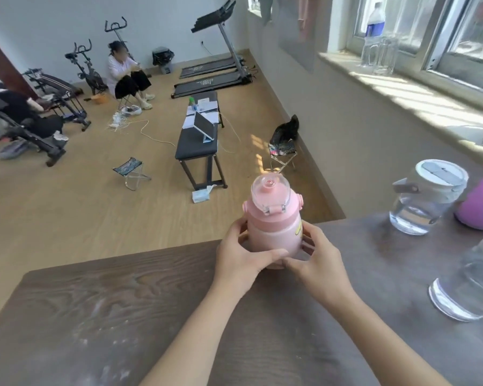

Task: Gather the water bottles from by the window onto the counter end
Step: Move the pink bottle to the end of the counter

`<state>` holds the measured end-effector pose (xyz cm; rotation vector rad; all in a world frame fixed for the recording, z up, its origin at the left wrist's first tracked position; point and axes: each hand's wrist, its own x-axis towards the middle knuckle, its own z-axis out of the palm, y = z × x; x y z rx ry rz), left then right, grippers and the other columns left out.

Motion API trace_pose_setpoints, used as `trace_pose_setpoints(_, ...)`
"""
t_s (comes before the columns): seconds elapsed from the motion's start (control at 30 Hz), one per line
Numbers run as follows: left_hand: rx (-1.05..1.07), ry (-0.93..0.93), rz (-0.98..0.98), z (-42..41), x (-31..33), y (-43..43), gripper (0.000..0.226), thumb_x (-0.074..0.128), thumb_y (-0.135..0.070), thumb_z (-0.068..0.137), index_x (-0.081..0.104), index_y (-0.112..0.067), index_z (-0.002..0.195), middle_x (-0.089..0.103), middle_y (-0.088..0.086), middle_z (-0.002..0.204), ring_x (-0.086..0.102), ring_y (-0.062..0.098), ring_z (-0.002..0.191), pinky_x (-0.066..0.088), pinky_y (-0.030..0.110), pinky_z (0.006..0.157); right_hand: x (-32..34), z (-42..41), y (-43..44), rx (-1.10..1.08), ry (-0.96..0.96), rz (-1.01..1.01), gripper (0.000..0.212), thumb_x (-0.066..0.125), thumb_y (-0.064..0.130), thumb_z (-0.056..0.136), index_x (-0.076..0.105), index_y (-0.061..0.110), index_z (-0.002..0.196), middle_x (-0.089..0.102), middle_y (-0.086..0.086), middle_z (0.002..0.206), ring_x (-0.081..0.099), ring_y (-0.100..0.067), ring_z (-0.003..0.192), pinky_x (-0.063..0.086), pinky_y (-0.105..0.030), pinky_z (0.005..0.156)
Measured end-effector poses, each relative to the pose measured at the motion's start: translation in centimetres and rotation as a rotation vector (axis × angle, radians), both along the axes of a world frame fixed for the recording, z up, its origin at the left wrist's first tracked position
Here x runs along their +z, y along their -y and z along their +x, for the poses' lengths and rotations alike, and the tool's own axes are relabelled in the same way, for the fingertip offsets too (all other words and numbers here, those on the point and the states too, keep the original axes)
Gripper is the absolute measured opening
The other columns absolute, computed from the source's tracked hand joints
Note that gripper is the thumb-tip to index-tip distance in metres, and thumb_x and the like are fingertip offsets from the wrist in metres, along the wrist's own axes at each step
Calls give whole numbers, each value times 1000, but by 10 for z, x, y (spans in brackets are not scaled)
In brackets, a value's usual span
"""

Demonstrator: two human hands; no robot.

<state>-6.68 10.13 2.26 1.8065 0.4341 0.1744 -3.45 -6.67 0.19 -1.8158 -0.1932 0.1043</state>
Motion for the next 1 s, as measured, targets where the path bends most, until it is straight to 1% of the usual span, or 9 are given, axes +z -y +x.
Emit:
trace_pose_setpoints(0.13, 102, -6, 40, -57, 14, -91, 82, 103, -17, 57, 67, -25, 130, 78, -15, 117, 72, -10, 105, 56, 9, 76, 12, -34, -91, 146, -40, 21, 71, 88, 18, 71, 57, 29, 133, 68, 27, 115, 59, 21, 106, 47, -4, 82)
trace_pose_setpoints(0.23, 195, -23, 68, -100, 20, -159, 79, 102, -14, 57, 69, -24, 128, 81, -14, 116, 74, -7, 105, 58, 13, 79, 13, -64, -165, 243, -84, 55, 74, 87, 12, 72, 55, 24, 137, 64, 28, 115, 56, 26, 103, 51, -8, 85)
trace_pose_setpoints(0.33, 272, -37, 84, -141, 20, -226, 76, 101, -8, 57, 71, -24, 126, 81, -13, 115, 75, -4, 107, 57, 12, 78, 7, -94, -238, 315, -107, 49, 74, 85, 10, 75, 53, 21, 140, 63, 27, 115, 54, 28, 101, 45, 0, 80)
trace_pose_setpoints(0.5, 376, -51, 95, -195, 12, -323, 71, 100, -5, 59, 72, -28, 120, 82, -18, 111, 74, -8, 105, 56, 9, 77, 1, -137, -344, 422, -88, 19, 82, 84, 17, 74, 48, 20, 148, 63, 20, 121, 59, 4, 112, 46, -14, 93)
trace_pose_setpoints(0.57, 397, -42, 76, -209, 10, -350, 70, 98, -2, 62, 70, -33, 118, 82, -25, 109, 74, -12, 102, 56, 10, 77, 0, -146, -376, 455, -63, 6, 80, 83, 19, 74, 48, 21, 146, 62, 21, 117, 59, -1, 112, 47, -16, 93)
trace_pose_setpoints(0.67, 419, -35, 22, -223, 2, -388, 67, 93, 8, 67, 68, -35, 111, 80, -34, 97, 74, -15, 94, 57, 10, 73, -1, -156, -414, 495, -30, -21, 74, 80, 18, 76, 51, 21, 143, 62, 21, 112, 61, -7, 112, 49, -20, 92)
trace_pose_setpoints(0.77, 429, -35, 4, -228, -8, -416, 72, 97, 1, 63, 68, -30, 122, 83, -24, 108, 76, -5, 105, 58, 18, 83, -5, -159, -440, 510, -19, -50, 72, 80, 15, 79, 50, 19, 144, 64, 15, 117, 60, -12, 115, 49, -23, 94)
trace_pose_setpoints(0.83, 420, -36, -8, -229, -13, -427, 75, 98, -1, 60, 68, -32, 122, 83, -22, 107, 77, -6, 103, 57, 19, 85, -9, -161, -450, 499, -17, -77, 72, 81, 16, 79, 50, 17, 144, 64, 12, 119, 60, -14, 118, 49, -25, 94)
trace_pose_setpoints(1.0, 392, -51, -32, -231, -22, -444, 80, 95, 2, 65, 64, -23, 133, 80, -13, 119, 75, 3, 113, 59, 25, 93, -19, -167, -465, 488, -20, -133, 72, 81, 18, 82, 48, 15, 146, 64, 7, 122, 60, -15, 116, 45, -17, 86)
